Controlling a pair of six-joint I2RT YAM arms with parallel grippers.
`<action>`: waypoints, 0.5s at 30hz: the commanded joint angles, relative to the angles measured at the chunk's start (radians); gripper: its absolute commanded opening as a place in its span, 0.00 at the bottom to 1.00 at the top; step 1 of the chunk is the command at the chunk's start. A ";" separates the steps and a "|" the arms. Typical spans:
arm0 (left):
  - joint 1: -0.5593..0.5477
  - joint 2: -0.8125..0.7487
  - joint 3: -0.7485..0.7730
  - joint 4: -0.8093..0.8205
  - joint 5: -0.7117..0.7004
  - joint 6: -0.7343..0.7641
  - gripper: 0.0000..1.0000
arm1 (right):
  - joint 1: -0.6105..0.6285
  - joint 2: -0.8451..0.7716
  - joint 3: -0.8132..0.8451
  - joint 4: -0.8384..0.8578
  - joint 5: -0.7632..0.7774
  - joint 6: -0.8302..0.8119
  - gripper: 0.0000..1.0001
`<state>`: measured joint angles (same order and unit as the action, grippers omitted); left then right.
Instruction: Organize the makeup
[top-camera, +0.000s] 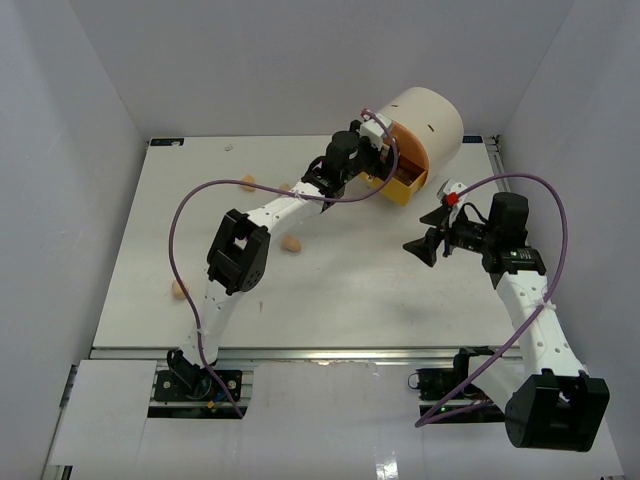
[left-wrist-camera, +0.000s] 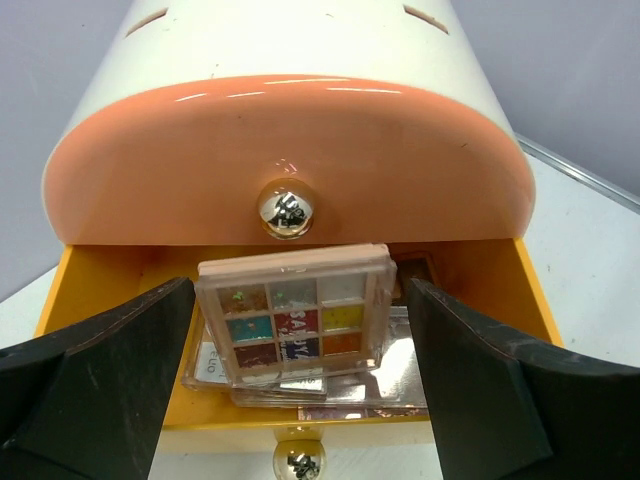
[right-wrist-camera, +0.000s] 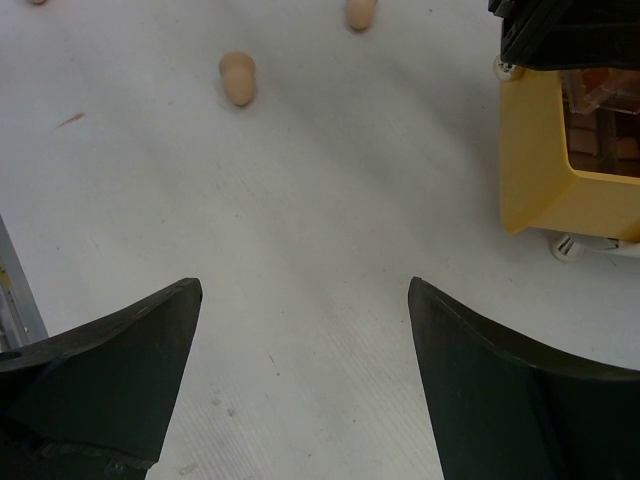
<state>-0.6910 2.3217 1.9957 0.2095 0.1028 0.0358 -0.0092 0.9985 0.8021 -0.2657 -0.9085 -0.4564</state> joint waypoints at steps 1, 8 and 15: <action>-0.003 -0.114 0.004 -0.001 0.046 -0.008 0.98 | -0.009 -0.014 -0.004 0.020 -0.031 -0.011 0.90; -0.004 -0.192 -0.023 -0.002 0.061 -0.006 0.98 | -0.011 -0.011 -0.008 0.018 -0.040 -0.015 0.90; 0.002 -0.355 -0.149 -0.029 0.045 -0.021 0.98 | -0.012 -0.016 -0.010 0.018 -0.024 -0.019 0.90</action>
<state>-0.6910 2.1496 1.9069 0.1911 0.1421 0.0315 -0.0173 0.9985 0.8017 -0.2660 -0.9228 -0.4588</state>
